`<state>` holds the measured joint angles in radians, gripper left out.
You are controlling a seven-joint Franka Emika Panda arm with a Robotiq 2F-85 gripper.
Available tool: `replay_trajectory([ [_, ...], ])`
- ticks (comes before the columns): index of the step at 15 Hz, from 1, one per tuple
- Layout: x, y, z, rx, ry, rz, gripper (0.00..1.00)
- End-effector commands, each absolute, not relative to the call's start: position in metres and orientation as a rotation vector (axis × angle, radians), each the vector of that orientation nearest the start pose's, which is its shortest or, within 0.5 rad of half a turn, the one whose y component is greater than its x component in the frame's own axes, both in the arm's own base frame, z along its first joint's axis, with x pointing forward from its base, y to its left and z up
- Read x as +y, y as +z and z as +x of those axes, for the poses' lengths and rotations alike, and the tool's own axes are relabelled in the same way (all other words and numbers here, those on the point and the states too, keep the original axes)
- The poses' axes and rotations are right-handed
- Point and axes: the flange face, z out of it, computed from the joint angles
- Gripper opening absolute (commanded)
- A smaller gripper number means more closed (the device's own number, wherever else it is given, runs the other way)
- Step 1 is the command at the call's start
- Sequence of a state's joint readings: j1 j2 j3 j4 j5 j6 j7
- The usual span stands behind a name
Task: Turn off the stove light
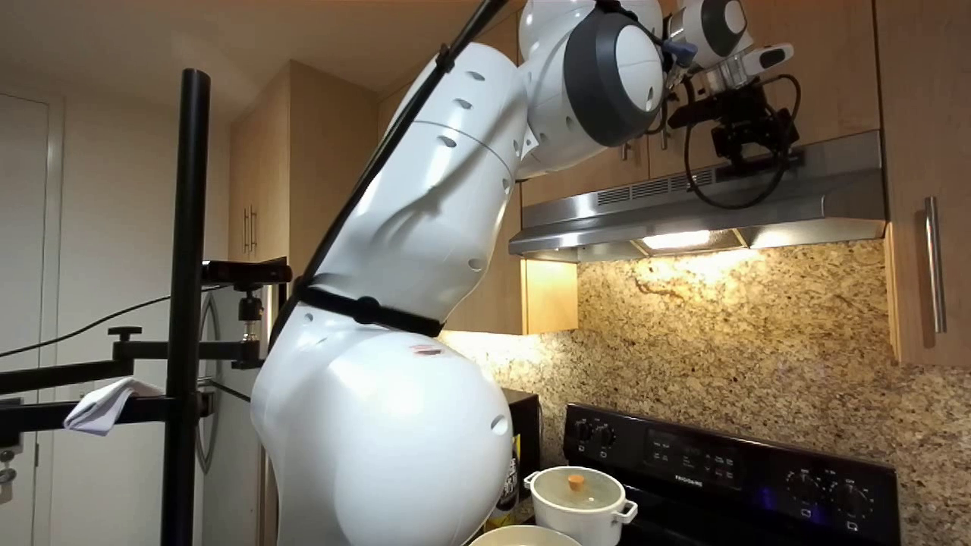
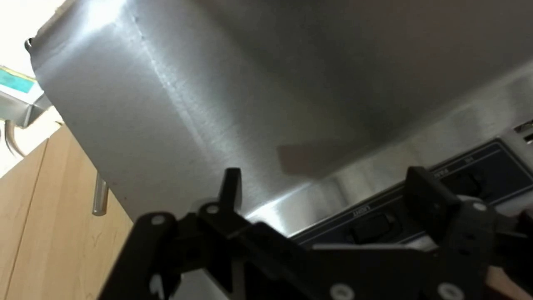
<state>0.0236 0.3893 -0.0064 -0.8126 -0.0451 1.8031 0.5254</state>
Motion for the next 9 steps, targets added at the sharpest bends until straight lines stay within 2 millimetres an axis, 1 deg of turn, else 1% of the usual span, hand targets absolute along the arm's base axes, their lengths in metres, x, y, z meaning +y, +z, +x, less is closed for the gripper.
replay_trajectory([
  [1, -0.005, 0.779, 0.645, 0.738, -0.851, -2.788, 1.00],
  [4, -0.016, 0.783, 0.641, 0.747, -0.856, -2.780, 1.00],
  [9, -0.022, 0.776, 0.644, 0.752, -0.809, -2.796, 1.00],
])
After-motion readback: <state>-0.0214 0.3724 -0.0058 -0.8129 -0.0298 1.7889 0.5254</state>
